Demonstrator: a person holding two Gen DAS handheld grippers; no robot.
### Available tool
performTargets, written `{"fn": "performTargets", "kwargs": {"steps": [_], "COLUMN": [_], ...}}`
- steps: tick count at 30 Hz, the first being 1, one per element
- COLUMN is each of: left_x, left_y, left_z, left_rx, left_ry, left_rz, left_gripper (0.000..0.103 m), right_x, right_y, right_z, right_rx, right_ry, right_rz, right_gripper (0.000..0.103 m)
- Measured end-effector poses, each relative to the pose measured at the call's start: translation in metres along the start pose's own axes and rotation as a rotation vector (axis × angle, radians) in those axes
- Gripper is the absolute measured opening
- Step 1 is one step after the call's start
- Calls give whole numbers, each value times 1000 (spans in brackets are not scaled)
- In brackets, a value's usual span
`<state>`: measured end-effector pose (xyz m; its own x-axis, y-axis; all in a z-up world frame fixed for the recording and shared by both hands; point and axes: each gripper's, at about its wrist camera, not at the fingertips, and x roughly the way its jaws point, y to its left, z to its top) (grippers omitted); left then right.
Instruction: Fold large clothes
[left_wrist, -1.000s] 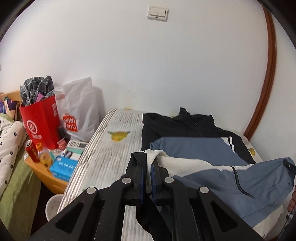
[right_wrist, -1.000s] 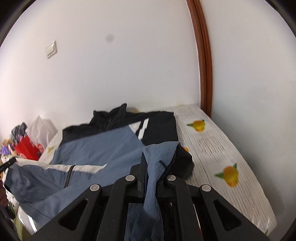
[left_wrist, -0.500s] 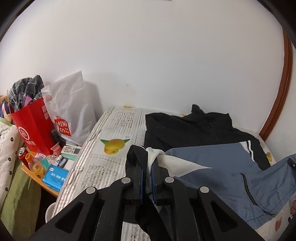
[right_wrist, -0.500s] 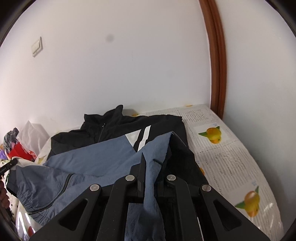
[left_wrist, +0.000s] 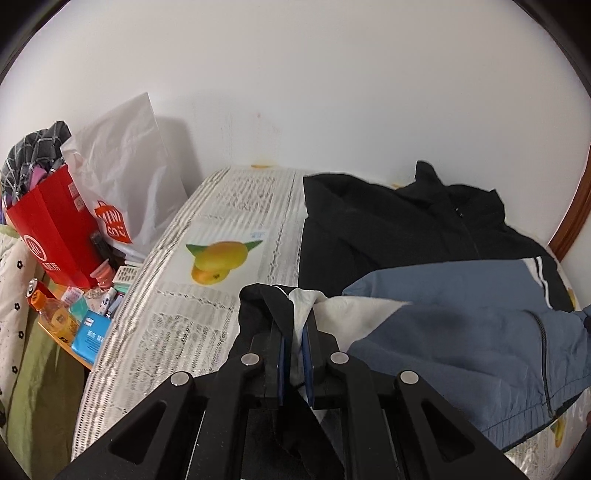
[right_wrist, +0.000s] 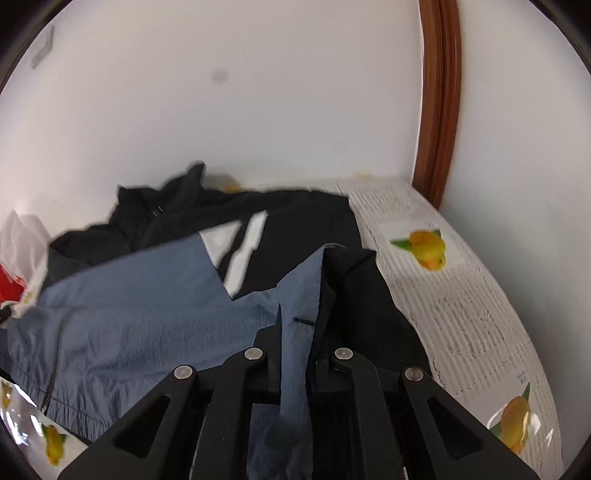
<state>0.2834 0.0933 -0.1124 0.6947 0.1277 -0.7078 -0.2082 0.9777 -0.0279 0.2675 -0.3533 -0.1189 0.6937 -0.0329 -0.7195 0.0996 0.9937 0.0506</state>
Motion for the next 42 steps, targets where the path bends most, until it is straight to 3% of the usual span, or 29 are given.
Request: {"fn": "performTargets", "kwargs": {"steps": [4,8,11,14,16,23,26,32,38,42], "left_x": [7,9,3,-9,-19,-43,-47,-36,-14,-2], "left_y": [-2,2,5,10,15,41,50,59,58,55], "left_z": [-2,-4,-4,-5,-8,-19,-29,-50,-60,-59], "left_rx": [13,-2,-8,-13,-4,-47,-50,-70,-67,-75], "left_ry": [18,31,41,45,35,30,40,106,163,181], "left_rz": [10,-2,-30,-61,-38,-51,-44,-109,-126,-153], "left_gripper": [11,12,14,29,32,32,42,43,43,43], "right_x": [17,19,1,-29,-50,-69,-73,-54,-30,-13], "right_y": [-4,-13,-20,-28,-39,-71,-79,-81,-79,-73], "right_z": [-6,-9,-14,-20,-25,-38,-45,-57,-60,-59], "right_rx": [13,64,99,91,75,98,121,118,140,146], "right_ry": [45,100,107,67,37,58,58,125,164,183], "right_rz": [-11,1,43,44,22,-45,-10,13,70,55], "right_gripper": [9,24,34,43,53,53,53,54,54,54]}}
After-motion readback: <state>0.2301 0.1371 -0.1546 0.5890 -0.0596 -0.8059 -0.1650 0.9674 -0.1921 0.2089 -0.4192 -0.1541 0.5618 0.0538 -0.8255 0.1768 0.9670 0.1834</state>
